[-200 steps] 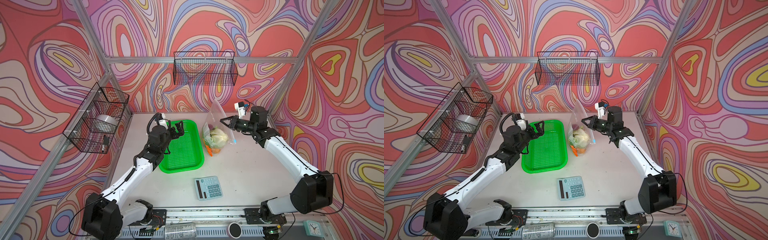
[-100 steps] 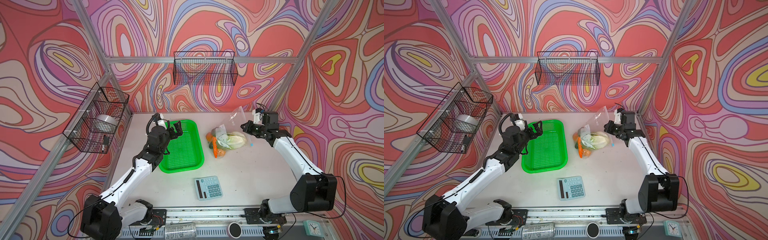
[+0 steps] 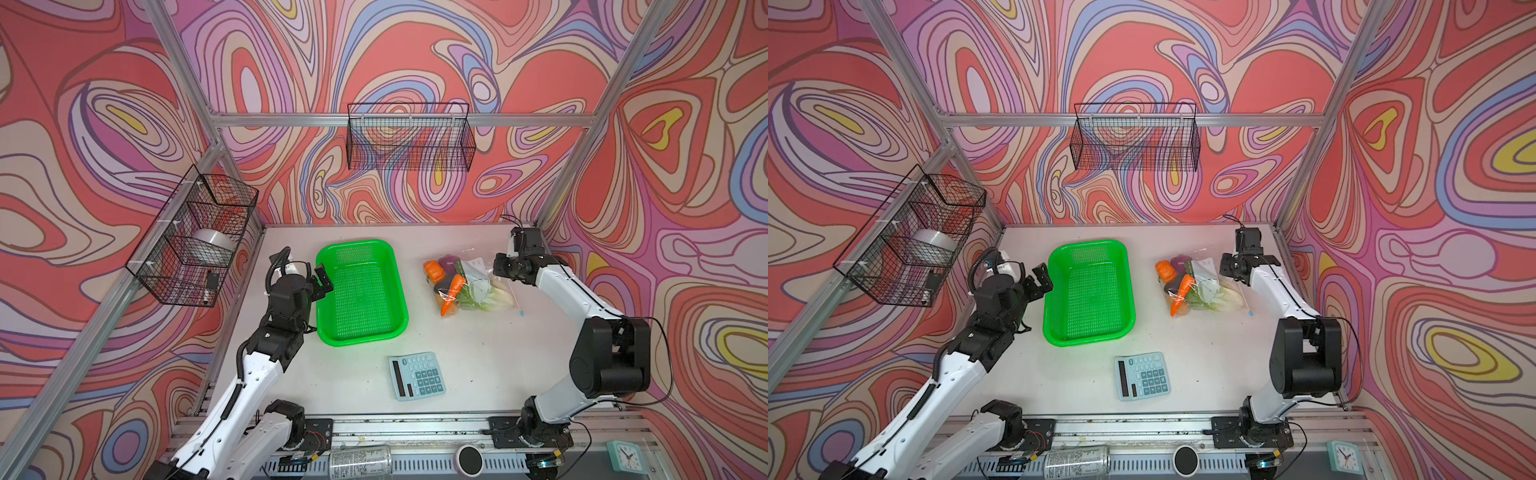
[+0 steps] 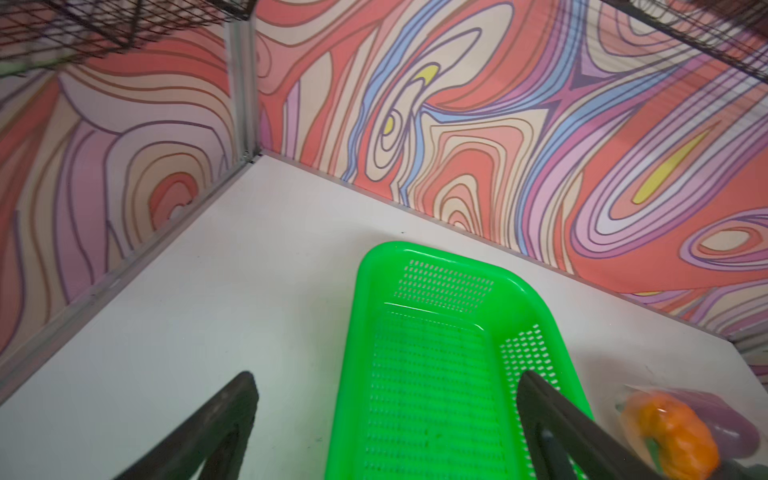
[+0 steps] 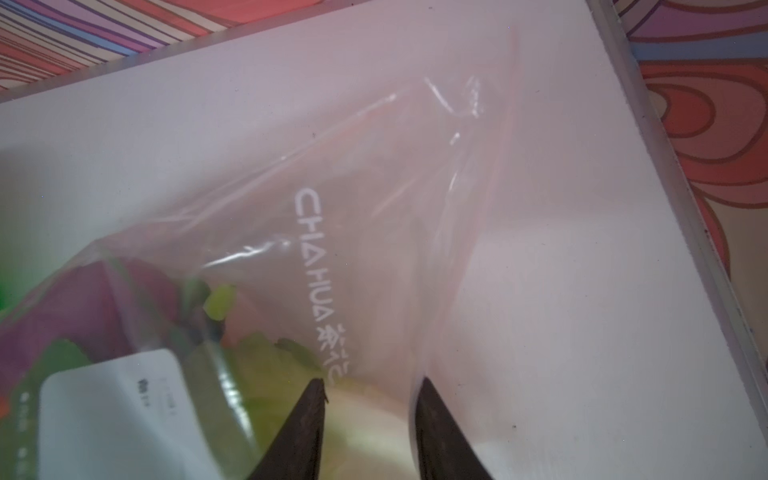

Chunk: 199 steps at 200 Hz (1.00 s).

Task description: Place the food in the zip-top bag and seal the zipper

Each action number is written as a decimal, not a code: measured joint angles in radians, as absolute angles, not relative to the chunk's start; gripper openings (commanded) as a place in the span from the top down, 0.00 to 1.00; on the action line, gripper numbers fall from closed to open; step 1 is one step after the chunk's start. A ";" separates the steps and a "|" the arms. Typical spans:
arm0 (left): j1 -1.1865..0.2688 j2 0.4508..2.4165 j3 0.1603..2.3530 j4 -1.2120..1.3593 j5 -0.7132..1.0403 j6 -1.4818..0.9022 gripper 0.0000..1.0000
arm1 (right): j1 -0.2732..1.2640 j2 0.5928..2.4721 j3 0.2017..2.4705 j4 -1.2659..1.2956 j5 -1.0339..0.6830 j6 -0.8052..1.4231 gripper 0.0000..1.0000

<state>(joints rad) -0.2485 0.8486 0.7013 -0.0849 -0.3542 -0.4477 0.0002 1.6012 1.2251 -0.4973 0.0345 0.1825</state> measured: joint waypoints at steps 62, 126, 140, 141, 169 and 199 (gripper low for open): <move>-0.185 0.763 0.593 -0.134 -0.480 -0.369 0.00 | 0.000 1.504 1.209 -0.434 0.066 0.165 0.34; -0.118 0.754 0.408 0.025 -0.561 -0.318 0.00 | -0.001 1.241 0.773 0.013 0.139 0.125 0.22; -0.117 0.754 0.363 0.066 -0.591 -0.311 0.00 | -0.001 1.234 0.637 0.139 0.150 0.129 0.22; -0.117 0.754 0.358 0.070 -0.595 -0.310 0.00 | -0.001 1.234 0.630 0.147 0.151 0.129 0.22; -0.093 0.761 0.287 0.170 -0.640 -0.310 0.00 | -0.001 1.293 0.495 0.326 0.163 0.133 0.22; -0.075 0.857 0.237 0.323 -0.617 -0.271 0.00 | -0.001 1.419 0.434 0.573 0.162 0.132 0.23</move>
<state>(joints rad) -0.0753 0.8574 0.2367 0.3233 -0.6170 -0.2707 -0.0013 1.4193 0.4339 0.5728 0.1619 0.1322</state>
